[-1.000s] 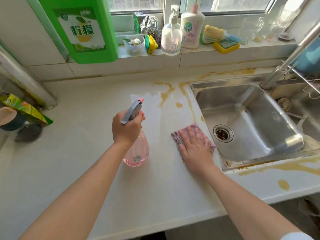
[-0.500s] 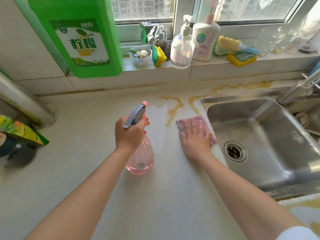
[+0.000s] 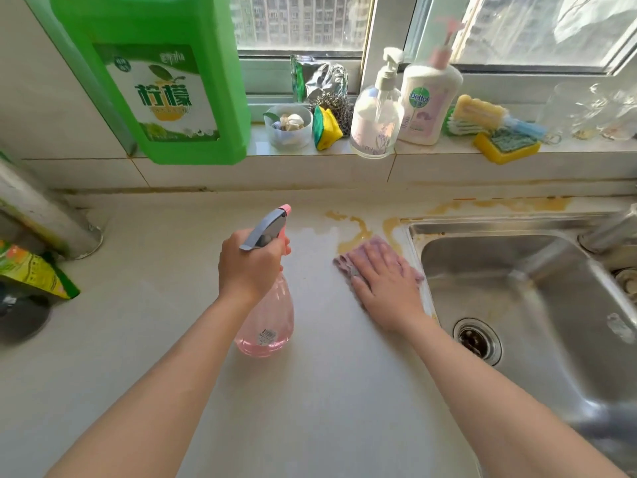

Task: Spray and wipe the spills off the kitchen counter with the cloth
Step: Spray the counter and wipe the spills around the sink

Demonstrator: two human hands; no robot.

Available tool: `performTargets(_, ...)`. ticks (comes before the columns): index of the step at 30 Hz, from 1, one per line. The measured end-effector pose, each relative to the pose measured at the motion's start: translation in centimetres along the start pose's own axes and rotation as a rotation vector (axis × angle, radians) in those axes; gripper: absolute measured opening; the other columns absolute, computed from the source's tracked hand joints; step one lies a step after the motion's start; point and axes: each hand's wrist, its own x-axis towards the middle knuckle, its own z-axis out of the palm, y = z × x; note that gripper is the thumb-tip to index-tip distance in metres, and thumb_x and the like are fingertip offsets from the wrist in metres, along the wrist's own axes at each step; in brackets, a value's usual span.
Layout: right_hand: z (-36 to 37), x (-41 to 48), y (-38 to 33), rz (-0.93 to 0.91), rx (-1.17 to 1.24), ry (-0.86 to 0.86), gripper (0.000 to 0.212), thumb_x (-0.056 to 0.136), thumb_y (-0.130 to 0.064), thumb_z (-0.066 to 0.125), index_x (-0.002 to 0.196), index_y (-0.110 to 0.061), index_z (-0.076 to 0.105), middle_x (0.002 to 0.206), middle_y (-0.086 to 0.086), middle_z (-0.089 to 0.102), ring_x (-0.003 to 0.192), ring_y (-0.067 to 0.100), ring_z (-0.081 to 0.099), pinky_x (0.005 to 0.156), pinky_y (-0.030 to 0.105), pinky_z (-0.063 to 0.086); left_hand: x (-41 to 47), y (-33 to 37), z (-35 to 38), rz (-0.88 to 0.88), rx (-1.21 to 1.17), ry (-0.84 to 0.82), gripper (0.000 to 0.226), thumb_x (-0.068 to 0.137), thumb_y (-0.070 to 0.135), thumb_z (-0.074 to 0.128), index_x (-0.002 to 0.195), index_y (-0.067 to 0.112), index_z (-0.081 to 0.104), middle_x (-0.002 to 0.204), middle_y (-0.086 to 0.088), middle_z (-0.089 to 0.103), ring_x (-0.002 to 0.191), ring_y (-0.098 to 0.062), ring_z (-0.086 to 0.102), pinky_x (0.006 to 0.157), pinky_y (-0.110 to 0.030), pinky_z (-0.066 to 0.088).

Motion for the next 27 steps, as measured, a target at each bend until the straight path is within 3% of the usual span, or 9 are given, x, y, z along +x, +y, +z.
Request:
performTargets(6, -0.7, 6.1, 0.1, 0.365, 0.027, 0.007, 0.056, 0.1, -0.041, 0.017, 0.153, -0.03, 0.002, 0.162, 0.003, -0.008, 0.147, 0.024, -0.013, 0.118, 0.047, -0.007, 0.6, 0.8, 0.9, -0.025, 0.04, -0.017, 0.023, 0.072, 0.03, 0.057, 0.07, 0.012, 0.071, 0.067, 0.005, 0.073, 0.069, -0.034, 0.07, 0.071, -0.053, 0.06)
performTargets(8, -0.4, 7.5, -2.1, 0.296, 0.029, 0.012, 0.056, 0.1, -0.041, 0.017, 0.154, -0.03, 0.004, 0.162, 0.001, -0.005, 0.148, 0.024, -0.011, 0.117, 0.047, -0.007, 0.9, 0.9, 1.0, -0.031, 0.046, -0.022, 0.023, 0.072, 0.027, 0.056, 0.072, 0.011, 0.071, 0.068, 0.004, 0.073, 0.064, -0.033, 0.068, 0.071, -0.051, 0.06)
performTargets(12, 0.2, 8.4, -6.5, -0.139, 0.052, -0.01, 0.05, 0.101, -0.043, 0.022, 0.15, -0.038, 0.016, 0.162, -0.008, 0.005, 0.148, 0.017, -0.004, 0.116, 0.043, -0.005, 2.1, 0.8, 1.0, -0.046, 0.07, -0.017, 0.019, 0.074, 0.017, 0.058, 0.072, 0.005, 0.072, 0.071, -0.002, 0.074, 0.05, -0.022, 0.065, 0.069, -0.045, 0.059)
performTargets(15, 0.1, 9.2, -5.6, -0.301, 0.007, -0.003, 0.049, 0.1, -0.048, 0.022, 0.149, -0.043, 0.018, 0.161, -0.011, 0.01, 0.148, 0.014, 0.0, 0.118, 0.039, -0.002, 2.6, 0.6, 1.1, -0.054, 0.067, -0.038, 0.016, 0.068, 0.016, 0.059, 0.065, 0.007, 0.072, 0.078, -0.012, 0.073, 0.047, -0.021, 0.064, 0.067, -0.045, 0.059)
performTargets(17, -0.3, 10.3, -3.1, -0.272, 0.013, 0.029, 0.051, 0.098, -0.052, 0.02, 0.148, -0.044, 0.02, 0.16, -0.011, 0.013, 0.148, 0.013, 0.003, 0.117, 0.037, 0.001, 2.7, 0.4, 1.2, -0.061, 0.046, -0.053, 0.016, 0.068, 0.016, 0.059, 0.066, 0.009, 0.073, 0.075, -0.007, 0.075, 0.047, -0.019, 0.062, 0.064, -0.041, 0.058)
performTargets(21, -0.9, 11.6, 2.1, -0.029, -0.017, 0.087, 0.052, 0.098, -0.051, 0.02, 0.148, -0.04, 0.022, 0.161, -0.007, 0.014, 0.148, 0.015, 0.002, 0.118, 0.039, 0.003, 2.7, 0.2, 1.2, -0.059, 0.011, -0.051, 0.025, 0.062, 0.021, 0.055, 0.072, 0.008, 0.074, 0.075, -0.003, 0.076, 0.05, -0.021, 0.061, 0.063, -0.04, 0.057)
performTargets(25, -0.4, 10.1, 1.2, 0.112, -0.008, 0.097, 0.054, 0.099, -0.043, 0.023, 0.152, -0.032, 0.018, 0.161, -0.001, 0.01, 0.148, 0.022, 0.001, 0.118, 0.042, 0.0, 2.7, 0.3, 1.1, -0.054, 0.016, -0.043, 0.022, 0.065, 0.02, 0.057, 0.072, 0.009, 0.075, 0.075, -0.003, 0.076, 0.051, -0.022, 0.062, 0.067, -0.045, 0.06)
performTargets(27, -0.1, 8.6, -0.4, 0.063, 0.028, 0.088, 0.054, 0.099, -0.043, 0.021, 0.151, -0.033, 0.018, 0.161, -0.003, 0.01, 0.148, 0.022, 0.001, 0.117, 0.043, 0.0, 2.5, 0.3, 1.3, -0.042, 0.044, -0.037, 0.016, 0.073, 0.015, 0.06, 0.073, 0.008, 0.075, 0.074, -0.001, 0.076, 0.052, -0.022, 0.063, 0.068, -0.045, 0.06)
